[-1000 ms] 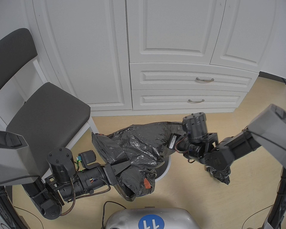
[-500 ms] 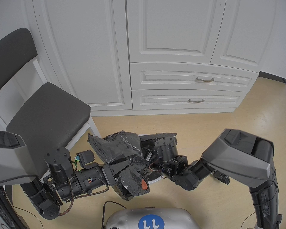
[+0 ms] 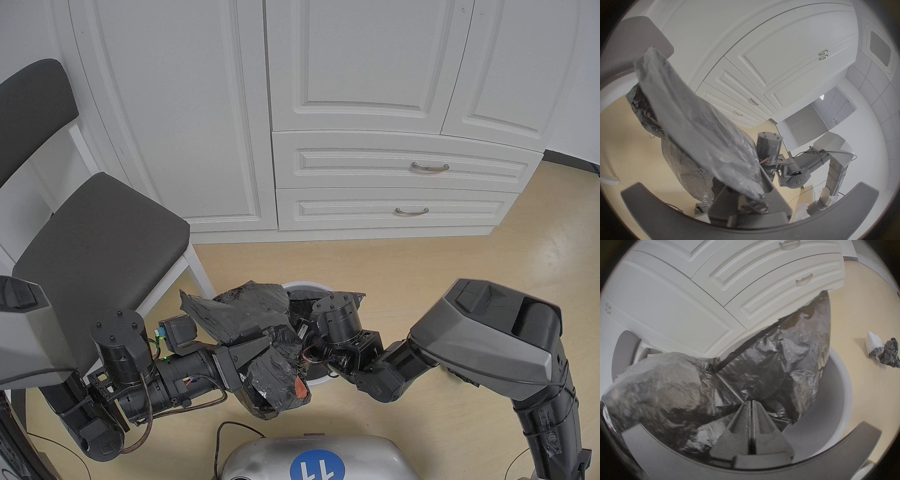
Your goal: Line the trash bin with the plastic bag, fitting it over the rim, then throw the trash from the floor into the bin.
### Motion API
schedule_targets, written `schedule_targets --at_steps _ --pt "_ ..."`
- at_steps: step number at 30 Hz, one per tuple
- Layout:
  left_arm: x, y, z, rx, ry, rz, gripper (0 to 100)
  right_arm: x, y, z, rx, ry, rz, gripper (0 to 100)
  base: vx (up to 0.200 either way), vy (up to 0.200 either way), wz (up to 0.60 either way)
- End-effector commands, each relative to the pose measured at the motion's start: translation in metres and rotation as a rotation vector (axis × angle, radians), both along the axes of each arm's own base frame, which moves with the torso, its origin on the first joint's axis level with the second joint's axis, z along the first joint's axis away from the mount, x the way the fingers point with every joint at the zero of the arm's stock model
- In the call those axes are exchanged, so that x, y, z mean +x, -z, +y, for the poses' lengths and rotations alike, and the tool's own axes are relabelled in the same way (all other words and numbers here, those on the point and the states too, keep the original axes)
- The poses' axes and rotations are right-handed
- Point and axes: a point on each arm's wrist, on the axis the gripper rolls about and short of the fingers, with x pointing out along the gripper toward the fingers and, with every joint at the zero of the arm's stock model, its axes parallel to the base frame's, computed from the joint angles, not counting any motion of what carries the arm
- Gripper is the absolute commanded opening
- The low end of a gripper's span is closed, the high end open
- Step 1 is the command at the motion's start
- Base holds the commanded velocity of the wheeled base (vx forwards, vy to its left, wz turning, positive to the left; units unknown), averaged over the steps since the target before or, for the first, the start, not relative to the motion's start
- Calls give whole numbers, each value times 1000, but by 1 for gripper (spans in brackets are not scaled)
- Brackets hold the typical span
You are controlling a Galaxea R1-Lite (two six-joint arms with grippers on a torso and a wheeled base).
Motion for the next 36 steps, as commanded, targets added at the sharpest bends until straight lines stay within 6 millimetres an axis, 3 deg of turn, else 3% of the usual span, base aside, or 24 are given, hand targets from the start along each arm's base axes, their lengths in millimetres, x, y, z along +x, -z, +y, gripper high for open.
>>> schedule_targets --at_steps 1,3,6,7,13,20,27,36 --pt "-4 -5 7 16 -14 -34 0 -7 -53 -16 1 -1 -48 0 0 0 0" --pt "-6 -7 11 34 -16 -57 0 -10 -81 -31 -22 3 -69 0 0 0 0" --pt "-7 -8 14 44 -18 -70 0 -10 -95 -40 -22 16 -76 0 0 0 0" --pt "-8 -9 15 51 -18 -86 0 -11 -111 -50 -16 21 -87 0 0 0 0" --pt "-10 -14 21 49 -32 -102 0 1 -126 -81 -46 50 -100 0 0 0 0" --pt "-21 -25 26 30 -18 -139 0 25 -105 -97 -122 98 -89 0 0 0 0" --pt "-24 -25 27 29 7 -135 0 47 -69 -89 -132 114 -47 0 0 0 0" --pt "-24 -24 27 30 7 -132 0 53 -35 -74 -134 102 9 0 0 0 0"
